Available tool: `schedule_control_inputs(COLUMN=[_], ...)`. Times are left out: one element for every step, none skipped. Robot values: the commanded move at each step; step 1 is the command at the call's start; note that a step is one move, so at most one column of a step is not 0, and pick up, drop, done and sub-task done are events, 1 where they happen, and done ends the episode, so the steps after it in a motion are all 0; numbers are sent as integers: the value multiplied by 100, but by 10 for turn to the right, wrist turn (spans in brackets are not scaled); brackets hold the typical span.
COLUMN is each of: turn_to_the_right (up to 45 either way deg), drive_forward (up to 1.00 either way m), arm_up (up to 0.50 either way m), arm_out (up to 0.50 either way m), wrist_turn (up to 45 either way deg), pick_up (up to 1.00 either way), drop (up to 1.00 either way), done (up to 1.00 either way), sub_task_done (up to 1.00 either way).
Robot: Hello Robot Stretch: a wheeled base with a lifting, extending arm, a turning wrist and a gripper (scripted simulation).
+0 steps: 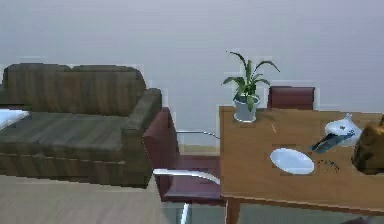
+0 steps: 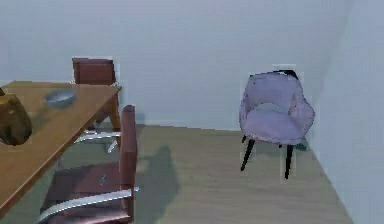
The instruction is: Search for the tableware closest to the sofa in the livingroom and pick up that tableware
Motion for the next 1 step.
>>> schedule_control_inputs(turn_to_the_right=[450], drive_forward=[0], arm_up=[0], arm_out=[0], wrist_turn=[0], pick_up=[0], drop=[0], done=[0], sub_task_done=[0])
